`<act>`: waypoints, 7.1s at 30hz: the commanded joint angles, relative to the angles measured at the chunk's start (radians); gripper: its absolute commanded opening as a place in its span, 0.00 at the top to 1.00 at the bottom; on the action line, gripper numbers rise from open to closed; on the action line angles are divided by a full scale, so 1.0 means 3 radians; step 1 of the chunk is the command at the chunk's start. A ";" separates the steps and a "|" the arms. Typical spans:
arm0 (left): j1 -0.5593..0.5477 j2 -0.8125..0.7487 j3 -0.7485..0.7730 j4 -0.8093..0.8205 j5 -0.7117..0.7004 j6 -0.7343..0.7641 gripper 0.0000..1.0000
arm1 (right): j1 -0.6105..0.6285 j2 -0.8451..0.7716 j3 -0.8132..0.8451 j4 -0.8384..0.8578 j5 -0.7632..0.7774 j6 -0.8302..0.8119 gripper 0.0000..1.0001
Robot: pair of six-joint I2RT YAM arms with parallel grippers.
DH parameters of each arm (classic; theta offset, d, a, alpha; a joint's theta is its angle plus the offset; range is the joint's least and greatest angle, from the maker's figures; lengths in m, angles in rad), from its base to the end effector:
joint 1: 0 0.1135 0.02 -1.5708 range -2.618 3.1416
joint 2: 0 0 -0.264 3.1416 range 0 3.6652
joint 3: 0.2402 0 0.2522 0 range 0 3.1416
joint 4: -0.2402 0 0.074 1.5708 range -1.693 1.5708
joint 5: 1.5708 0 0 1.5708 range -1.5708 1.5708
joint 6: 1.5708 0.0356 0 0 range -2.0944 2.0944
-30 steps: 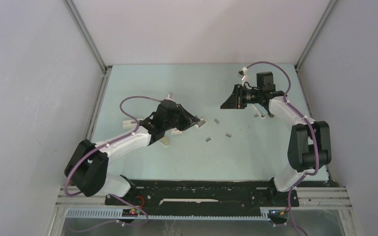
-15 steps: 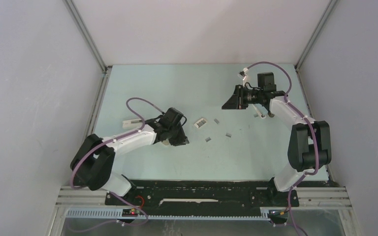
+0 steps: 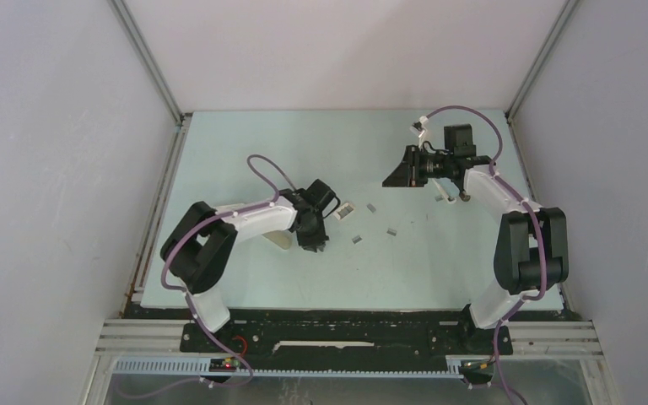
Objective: Unload the staples from the stapler
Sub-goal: Place the staple at the center of the board, then pick up the staple from the center of the board, then place the staple in the staple box.
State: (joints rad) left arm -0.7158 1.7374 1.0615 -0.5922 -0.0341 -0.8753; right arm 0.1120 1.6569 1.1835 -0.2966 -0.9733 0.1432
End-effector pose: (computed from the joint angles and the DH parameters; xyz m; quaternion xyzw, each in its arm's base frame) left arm 0.2461 -0.2124 0.1628 -0.0813 0.9851 -0.0959 0.1175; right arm 0.3501 0.0690 0.2528 -0.1696 0.8167 0.4710 0.2869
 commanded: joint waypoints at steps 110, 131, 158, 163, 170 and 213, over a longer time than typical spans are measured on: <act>0.0226 0.1556 0.2623 -0.0941 -0.0117 -0.1550 0.92 | -0.0450 -0.0015 0.0015 0.0058 -0.0343 0.0080 0.69; 0.0239 0.1649 0.2656 -0.0917 -0.0124 -0.1521 0.91 | -0.0469 0.0002 0.0015 0.0058 -0.0360 0.0085 0.69; 0.0254 0.1694 0.2662 -0.0905 -0.0128 -0.1504 0.88 | -0.0473 0.0041 0.0015 0.0058 -0.0367 0.0085 0.69; 0.0254 0.1689 0.2622 -0.0906 -0.0111 -0.1500 0.86 | -0.0475 0.0045 0.0014 0.0058 -0.0368 0.0083 0.69; 0.0253 0.1687 0.2594 -0.0905 -0.0105 -0.1505 0.85 | -0.0476 0.0039 0.0013 0.0059 -0.0372 0.0088 0.69; 0.0254 0.1675 0.2541 -0.0926 -0.0192 -0.1509 0.82 | -0.0490 0.0040 0.0012 0.0053 -0.0382 0.0086 0.69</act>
State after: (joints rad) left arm -0.6472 2.2463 1.8271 -0.8692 -0.0677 -1.3281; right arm -0.0265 1.6669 1.1831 -0.2955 -1.0645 0.1623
